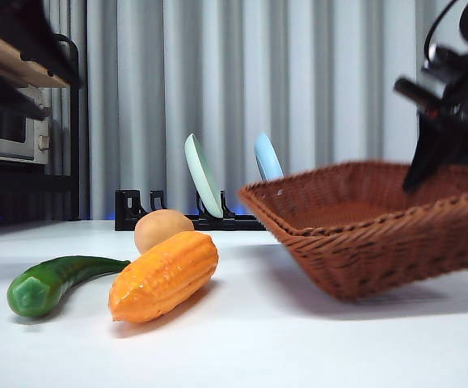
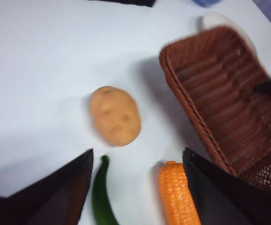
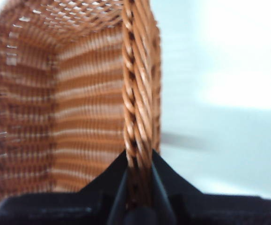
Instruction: Pick up the basket,pick up the corn from the table,pick up the potato from the table,pick up the cucumber from the table,put all items into the basket
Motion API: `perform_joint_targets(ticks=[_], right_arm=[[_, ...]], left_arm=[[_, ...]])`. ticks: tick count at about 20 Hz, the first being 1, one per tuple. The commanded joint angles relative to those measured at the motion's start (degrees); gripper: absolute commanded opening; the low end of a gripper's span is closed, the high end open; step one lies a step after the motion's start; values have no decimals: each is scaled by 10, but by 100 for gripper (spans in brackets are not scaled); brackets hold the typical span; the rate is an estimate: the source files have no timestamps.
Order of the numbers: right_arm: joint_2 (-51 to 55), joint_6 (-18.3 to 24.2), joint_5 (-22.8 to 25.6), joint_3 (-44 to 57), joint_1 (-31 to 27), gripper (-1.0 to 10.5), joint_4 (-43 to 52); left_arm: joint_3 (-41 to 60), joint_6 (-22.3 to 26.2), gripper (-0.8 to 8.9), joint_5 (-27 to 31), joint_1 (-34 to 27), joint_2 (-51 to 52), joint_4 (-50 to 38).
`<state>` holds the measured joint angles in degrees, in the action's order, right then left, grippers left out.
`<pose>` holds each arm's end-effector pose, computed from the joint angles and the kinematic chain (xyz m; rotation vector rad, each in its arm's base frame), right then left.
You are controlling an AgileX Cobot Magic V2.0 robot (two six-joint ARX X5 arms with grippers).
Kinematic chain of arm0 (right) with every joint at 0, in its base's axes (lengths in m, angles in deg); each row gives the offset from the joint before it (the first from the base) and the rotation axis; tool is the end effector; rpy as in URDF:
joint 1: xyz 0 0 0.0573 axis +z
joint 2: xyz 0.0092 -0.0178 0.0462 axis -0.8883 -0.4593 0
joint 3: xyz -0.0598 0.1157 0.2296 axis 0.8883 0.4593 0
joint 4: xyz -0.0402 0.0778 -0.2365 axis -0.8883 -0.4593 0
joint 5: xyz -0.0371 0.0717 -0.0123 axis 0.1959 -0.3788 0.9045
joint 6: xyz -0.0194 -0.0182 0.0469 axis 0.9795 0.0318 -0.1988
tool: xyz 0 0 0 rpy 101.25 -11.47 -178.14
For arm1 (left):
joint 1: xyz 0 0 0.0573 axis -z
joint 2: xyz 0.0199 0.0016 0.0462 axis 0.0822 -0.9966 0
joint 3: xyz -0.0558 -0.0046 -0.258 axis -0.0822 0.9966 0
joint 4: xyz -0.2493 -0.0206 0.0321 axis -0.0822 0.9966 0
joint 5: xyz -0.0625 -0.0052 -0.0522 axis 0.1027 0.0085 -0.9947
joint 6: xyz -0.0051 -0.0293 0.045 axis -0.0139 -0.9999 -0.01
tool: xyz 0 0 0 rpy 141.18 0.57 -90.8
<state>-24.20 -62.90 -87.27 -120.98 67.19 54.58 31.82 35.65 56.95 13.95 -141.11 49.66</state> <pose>0.2941 0.0356 0.2314 0.2768 0.9639 0.4222 0.2235 -0.0500 0.2825 -0.2508 0.6911 -0.5675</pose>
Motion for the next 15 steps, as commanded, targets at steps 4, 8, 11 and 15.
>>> perform_joint_targets(ticks=[4, 8, 11, 15], right_arm=[[112, -28, -5, -6, -1, -12, -5], [188, -28, -4, -6, -1, -11, -36], [227, -28, -3, -6, -1, -11, -56], [251, -28, -3, -6, -1, -12, -58]], left_arm=[[-91, 5, 522, 90, 71, -103, 9], [-195, 18, 521, 150, 112, -246, 50], [-250, 19, 521, 167, 125, -333, 72], [-262, 18, 520, 168, 143, -398, 54]])
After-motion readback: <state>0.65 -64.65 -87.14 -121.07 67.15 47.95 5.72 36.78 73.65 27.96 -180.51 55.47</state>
